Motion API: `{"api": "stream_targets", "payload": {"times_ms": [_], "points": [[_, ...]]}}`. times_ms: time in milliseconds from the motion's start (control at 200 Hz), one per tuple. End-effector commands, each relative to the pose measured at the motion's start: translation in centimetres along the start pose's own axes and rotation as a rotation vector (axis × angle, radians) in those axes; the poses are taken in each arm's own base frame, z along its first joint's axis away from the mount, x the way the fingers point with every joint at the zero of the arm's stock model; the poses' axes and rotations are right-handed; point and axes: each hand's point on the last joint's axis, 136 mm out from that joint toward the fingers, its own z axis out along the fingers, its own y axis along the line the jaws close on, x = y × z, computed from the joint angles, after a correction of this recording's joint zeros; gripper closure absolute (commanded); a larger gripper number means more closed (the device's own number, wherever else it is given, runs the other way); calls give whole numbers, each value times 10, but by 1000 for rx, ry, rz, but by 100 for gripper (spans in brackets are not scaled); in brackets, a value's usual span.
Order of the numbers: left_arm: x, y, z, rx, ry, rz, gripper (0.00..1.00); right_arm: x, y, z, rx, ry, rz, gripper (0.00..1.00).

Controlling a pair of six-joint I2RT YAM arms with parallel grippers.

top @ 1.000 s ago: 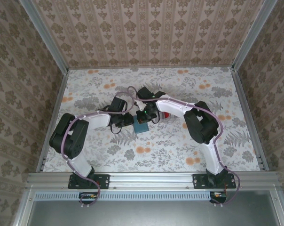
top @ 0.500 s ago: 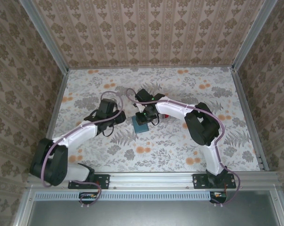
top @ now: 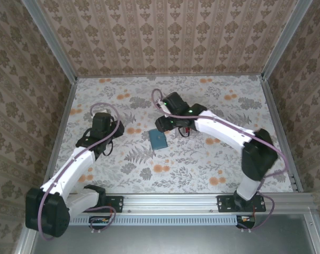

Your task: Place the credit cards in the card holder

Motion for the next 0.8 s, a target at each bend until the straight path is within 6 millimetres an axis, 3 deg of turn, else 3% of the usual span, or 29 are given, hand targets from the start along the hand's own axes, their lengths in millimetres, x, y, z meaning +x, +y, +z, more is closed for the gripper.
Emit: {"api": "stream_targets", "payload": {"times_ms": [0,35,70,85,200,305,375,450,615,750,795], "points": [[-14,28,-17,-106,-83,41,45,-11,-42,-40,203,-163,-29,44],[-20,35,-22,-136,-114,41,44,-12,-56,-54,254,-211,-20,42],[-25,43,-26,-171,-144,36,36,-8,-71,-61,308,-239,-7,40],[-28,47,-29,-187,-163,33,34,-10,-76,-75,326,-277,5,39],[-42,75,-41,-310,-260,-3,1,5,-133,-109,506,-360,94,34],[-48,93,-41,-388,-295,-3,0,26,-182,-126,622,-383,180,29],[-51,97,-32,-398,-308,50,0,40,-214,-132,758,-444,208,25],[-52,97,-16,-398,-318,109,0,54,-237,-130,861,-503,177,12],[-55,100,15,-435,-274,231,0,89,-283,-114,963,-483,282,6],[-68,93,30,-426,-306,312,0,103,-296,-97,923,-558,306,5],[-68,88,35,-388,-342,360,0,106,-296,-91,897,-575,313,0]]}}
